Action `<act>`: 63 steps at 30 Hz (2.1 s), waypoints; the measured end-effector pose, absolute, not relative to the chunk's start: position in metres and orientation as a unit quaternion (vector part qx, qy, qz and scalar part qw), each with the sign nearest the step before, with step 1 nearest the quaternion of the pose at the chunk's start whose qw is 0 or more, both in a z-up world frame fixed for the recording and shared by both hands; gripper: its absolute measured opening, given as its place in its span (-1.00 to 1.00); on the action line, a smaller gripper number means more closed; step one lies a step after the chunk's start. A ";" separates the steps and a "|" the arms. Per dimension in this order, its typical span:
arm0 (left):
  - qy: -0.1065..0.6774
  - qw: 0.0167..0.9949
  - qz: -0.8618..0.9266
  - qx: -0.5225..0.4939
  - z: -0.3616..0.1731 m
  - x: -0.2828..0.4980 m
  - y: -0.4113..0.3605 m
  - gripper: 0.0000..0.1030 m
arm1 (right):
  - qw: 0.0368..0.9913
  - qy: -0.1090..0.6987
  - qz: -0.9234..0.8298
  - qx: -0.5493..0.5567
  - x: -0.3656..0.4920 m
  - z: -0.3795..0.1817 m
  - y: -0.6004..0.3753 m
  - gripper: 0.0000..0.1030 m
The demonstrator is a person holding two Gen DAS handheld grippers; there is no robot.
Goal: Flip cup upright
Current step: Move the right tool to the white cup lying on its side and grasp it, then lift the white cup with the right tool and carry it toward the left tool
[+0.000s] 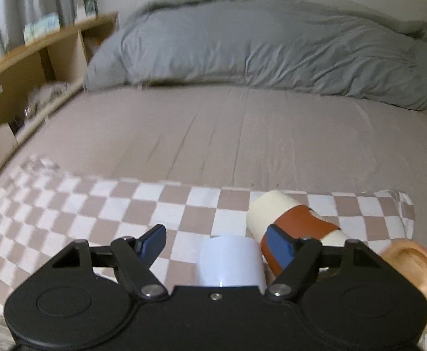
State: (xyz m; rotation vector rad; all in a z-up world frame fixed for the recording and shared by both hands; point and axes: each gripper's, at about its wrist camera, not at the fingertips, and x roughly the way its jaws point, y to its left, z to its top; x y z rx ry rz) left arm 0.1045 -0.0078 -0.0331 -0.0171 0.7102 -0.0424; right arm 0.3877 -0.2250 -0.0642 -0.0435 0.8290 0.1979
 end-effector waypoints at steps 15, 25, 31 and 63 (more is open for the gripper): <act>0.336 0.941 -0.020 -0.023 -0.026 0.093 0.002 1.00 | 0.883 0.421 0.131 -0.159 0.382 -0.093 -0.194 0.22; 0.322 0.946 -0.036 -0.009 -0.022 0.081 -0.017 1.00 | 0.844 0.412 0.263 -0.222 0.281 -0.076 -0.179 0.22; 0.317 0.947 -0.046 -0.003 -0.021 0.076 -0.026 1.00 | 0.819 0.404 0.312 -0.262 0.232 -0.067 -0.181 0.22; 0.317 0.928 -0.184 -0.071 -0.039 0.135 -0.084 0.63 | 0.871 0.266 0.312 -0.269 0.156 -0.066 -0.238 0.56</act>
